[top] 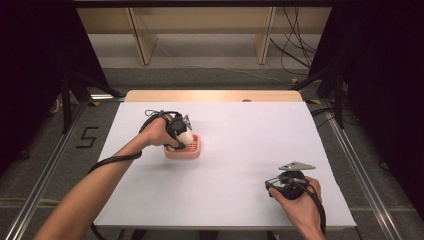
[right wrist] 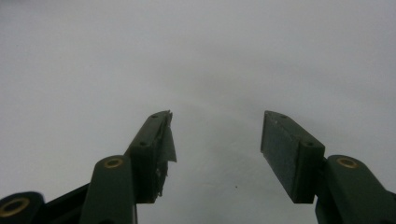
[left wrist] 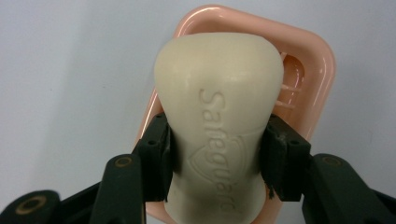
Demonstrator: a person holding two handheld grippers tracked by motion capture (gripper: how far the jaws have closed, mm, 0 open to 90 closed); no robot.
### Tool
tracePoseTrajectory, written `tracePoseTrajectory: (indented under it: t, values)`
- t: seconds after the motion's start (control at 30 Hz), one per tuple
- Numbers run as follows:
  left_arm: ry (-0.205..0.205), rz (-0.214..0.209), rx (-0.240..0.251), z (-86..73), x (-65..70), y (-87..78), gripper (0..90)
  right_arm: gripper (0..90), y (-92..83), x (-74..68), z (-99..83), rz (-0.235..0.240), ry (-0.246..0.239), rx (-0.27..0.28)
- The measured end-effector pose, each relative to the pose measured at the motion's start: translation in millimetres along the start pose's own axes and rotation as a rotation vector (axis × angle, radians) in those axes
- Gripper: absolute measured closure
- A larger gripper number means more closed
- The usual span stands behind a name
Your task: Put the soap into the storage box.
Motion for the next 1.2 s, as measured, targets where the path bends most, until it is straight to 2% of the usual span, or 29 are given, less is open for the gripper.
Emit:
tracePoseTrajectory:
  t: [0.3,0.47,0.63,0.67,0.7,0.77,0.9,0.93,1.07,1.13,1.2]
  values:
    - [-0.001,-0.002,-0.005,0.7,0.6,2.0,49.3,43.6,0.0,0.2,-0.1,0.0,0.0,0.0]
    - [-0.034,0.001,-0.004,0.5,-0.2,2.8,49.1,43.6,-0.2,0.1,0.0,0.0,0.001,0.0]
    - [-0.04,0.005,-0.007,0.6,-0.4,4.2,48.8,43.5,0.9,0.6,0.1,0.007,-0.006,0.004]
    - [-0.049,0.004,-0.009,0.6,-0.5,4.2,48.4,43.4,0.6,-0.9,-0.4,0.019,0.003,-0.001]
    - [-0.074,0.001,-0.007,1.0,0.1,3.9,47.7,43.4,0.1,0.2,-0.2,0.007,0.001,0.0]
    - [-0.097,-0.002,0.004,2.4,0.3,2.7,46.1,43.3,0.1,0.3,-0.3,0.008,0.001,0.0]
    - [-0.093,-0.005,0.012,4.1,0.5,-2.2,44.2,43.1,0.0,0.3,-0.2,-0.001,0.003,0.001]
    - [-0.117,0.003,0.023,5.0,1.3,-3.7,43.5,43.1,0.1,0.1,-0.1,-0.001,0.003,0.002]
    - [-0.154,0.018,0.038,5.1,1.2,-12.3,41.3,43.0,0.4,0.4,-0.1,-0.008,0.002,0.004]
    - [-0.155,0.02,0.049,4.4,2.0,-17.0,40.4,42.9,0.3,0.6,-0.1,-0.01,0.003,0.004]
    - [-0.182,0.02,0.074,2.8,5.3,-23.3,40.3,42.9,0.0,-0.2,-0.5,0.004,0.002,-0.001]
Point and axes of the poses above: each handheld gripper's, and its own axes: y roughly forward along the jaws, z roughly out of its top, x roughly to its right, the point moved 9 cm from there along y, roughly forward along the jaws, and after that the axes turned 10 degrees about x, right-handed, at the moved point
